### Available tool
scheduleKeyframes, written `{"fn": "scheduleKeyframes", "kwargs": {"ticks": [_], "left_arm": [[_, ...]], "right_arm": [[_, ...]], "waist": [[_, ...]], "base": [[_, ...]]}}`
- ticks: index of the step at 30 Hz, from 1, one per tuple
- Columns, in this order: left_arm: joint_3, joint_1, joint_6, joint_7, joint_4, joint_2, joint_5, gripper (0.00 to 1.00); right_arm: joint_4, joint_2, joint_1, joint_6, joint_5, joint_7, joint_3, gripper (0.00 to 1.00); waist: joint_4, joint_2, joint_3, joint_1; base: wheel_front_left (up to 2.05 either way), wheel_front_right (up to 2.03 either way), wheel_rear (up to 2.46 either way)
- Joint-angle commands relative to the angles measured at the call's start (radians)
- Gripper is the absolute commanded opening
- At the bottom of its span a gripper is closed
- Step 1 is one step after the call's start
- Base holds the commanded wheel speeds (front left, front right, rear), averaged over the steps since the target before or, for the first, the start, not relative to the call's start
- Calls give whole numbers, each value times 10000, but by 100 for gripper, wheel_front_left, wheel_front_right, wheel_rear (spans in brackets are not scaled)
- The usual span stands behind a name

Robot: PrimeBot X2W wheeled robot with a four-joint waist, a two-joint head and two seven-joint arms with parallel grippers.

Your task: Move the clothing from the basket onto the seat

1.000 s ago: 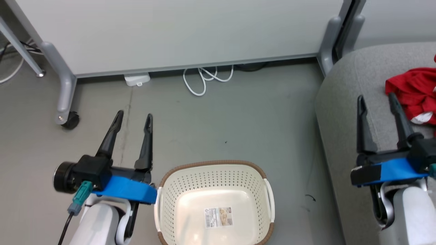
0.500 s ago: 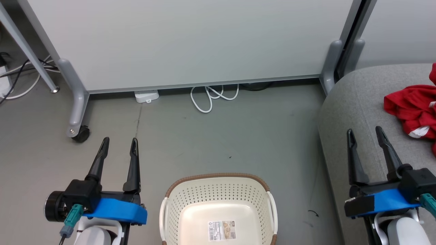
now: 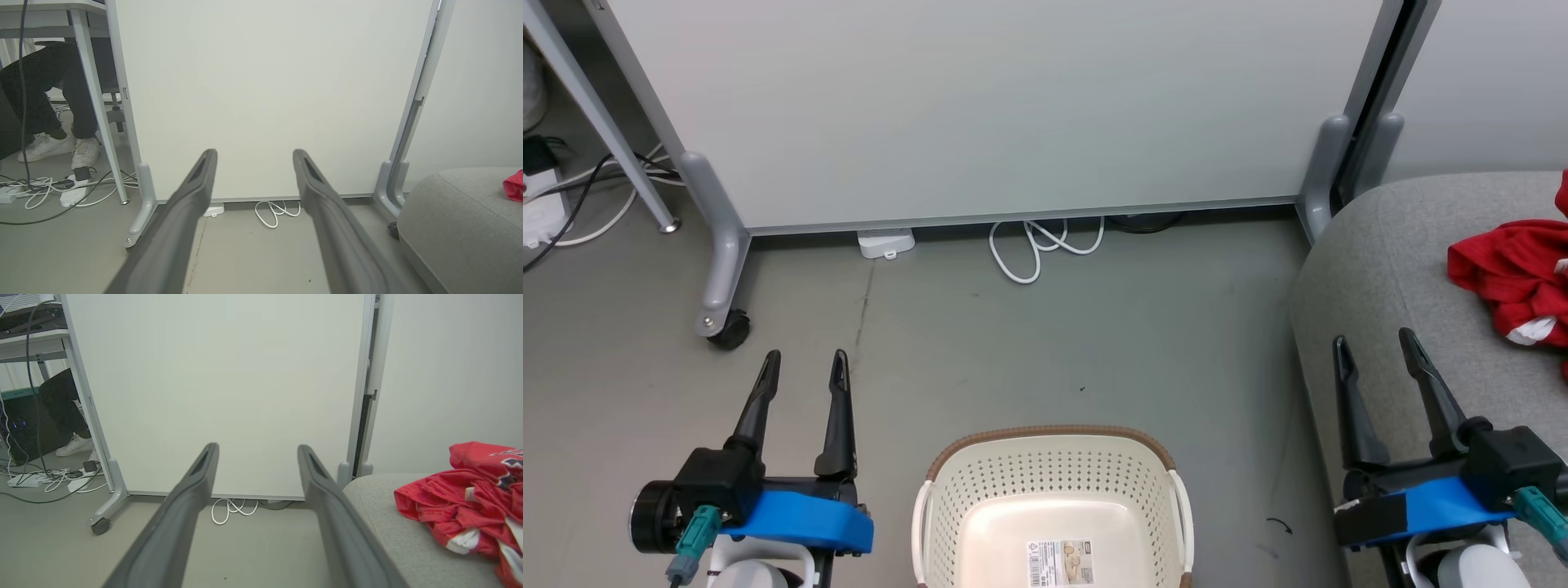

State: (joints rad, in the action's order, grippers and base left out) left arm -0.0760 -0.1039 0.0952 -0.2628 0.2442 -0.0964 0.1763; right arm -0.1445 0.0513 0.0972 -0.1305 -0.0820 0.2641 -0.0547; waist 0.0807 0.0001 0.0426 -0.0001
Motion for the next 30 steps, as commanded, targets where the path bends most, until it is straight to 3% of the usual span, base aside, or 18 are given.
{"fn": "scheduleKeyframes", "kwargs": {"ticks": [1,11,12,18,30], "left_arm": [[91,62,56,-28,25,19,-34,100],[263,77,127,-29,61,74,-230,100],[269,50,125,0,69,87,-199,0],[293,342,127,112,488,147,-56,0],[575,252,166,720,412,195,2276,0]], "right_arm": [[-7,-14,-197,-5,-54,3,24,100],[-48,-15,-200,-5,-128,3,-9,100],[-41,0,-92,0,-98,0,7,0],[-498,-30,-203,0,-224,-73,-10,0],[-575,-25,-139,0,-2673,-683,-113,0]], "waist": [[14,-1,0,1],[16,-1,-34,1],[15,-1,-33,1],[10,-1,-37,1],[-69,-1,-71,1]], "base": [[0,0,0],[0,0,0],[0,0,0],[0,0,0],[0,0,0]]}}
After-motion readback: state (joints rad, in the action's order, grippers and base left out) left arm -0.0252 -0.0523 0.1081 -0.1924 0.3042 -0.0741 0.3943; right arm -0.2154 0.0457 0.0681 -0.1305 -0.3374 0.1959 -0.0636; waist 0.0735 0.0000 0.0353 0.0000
